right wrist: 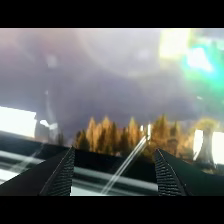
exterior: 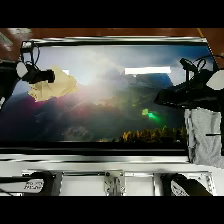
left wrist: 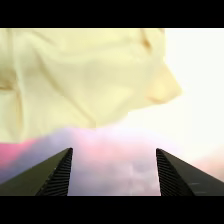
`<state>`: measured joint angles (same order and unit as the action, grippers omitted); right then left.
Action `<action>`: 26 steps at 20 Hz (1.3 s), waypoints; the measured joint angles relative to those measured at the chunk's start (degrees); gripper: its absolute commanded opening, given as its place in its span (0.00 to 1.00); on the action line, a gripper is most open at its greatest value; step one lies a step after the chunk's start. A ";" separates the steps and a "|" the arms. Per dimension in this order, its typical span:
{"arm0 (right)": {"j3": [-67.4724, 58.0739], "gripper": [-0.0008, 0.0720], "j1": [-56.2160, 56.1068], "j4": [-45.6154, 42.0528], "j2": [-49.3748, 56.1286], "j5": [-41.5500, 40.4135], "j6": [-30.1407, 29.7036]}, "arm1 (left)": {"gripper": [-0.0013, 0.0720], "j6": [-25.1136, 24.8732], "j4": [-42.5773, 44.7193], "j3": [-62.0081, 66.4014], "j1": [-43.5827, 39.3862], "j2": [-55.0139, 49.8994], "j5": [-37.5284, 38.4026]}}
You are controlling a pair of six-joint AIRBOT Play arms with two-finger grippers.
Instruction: Fold the shirts.
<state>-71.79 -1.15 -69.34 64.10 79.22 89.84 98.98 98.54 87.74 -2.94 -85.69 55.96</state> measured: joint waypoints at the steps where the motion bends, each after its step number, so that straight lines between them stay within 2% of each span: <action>1: 0.00 0.84 0.00 0.00 0.00 -0.48 0.07 | 0.97 0.04 -0.26 4.63 1.88 -4.39 1.38; 4: 0.00 0.84 0.00 0.02 0.00 -1.25 0.28 | 0.99 0.61 -1.07 17.29 6.91 -17.16 7.23; 7: 0.00 0.84 0.00 0.02 0.00 -1.77 0.39 | 0.99 0.94 -2.27 23.93 9.66 -25.75 10.47; 15: 0.00 0.84 -0.02 0.42 0.00 -2.38 1.03 | 0.98 1.18 -3.06 27.71 11.26 -35.85 7.63; 16: 0.00 0.84 -0.04 0.46 0.00 -2.47 1.29 | 0.87 1.20 -3.23 27.78 11.28 -36.39 7.56; 18: 0.00 0.84 -0.04 0.90 0.00 -2.45 2.47 | 0.22 1.33 -3.28 27.91 11.41 -37.03 7.19; 19: 0.00 0.84 -0.04 1.20 0.00 -2.38 2.73 | 0.07 1.36 -3.28 27.93 11.45 -37.29 7.15; 26: 0.00 0.84 -0.04 3.08 0.00 -1.49 2.97 | 0.06 -0.55 -7.72 28.79 11.10 -32.65 10.80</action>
<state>-71.79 -1.19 -66.26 64.10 77.73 92.82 98.43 90.83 116.53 8.16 -118.34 66.76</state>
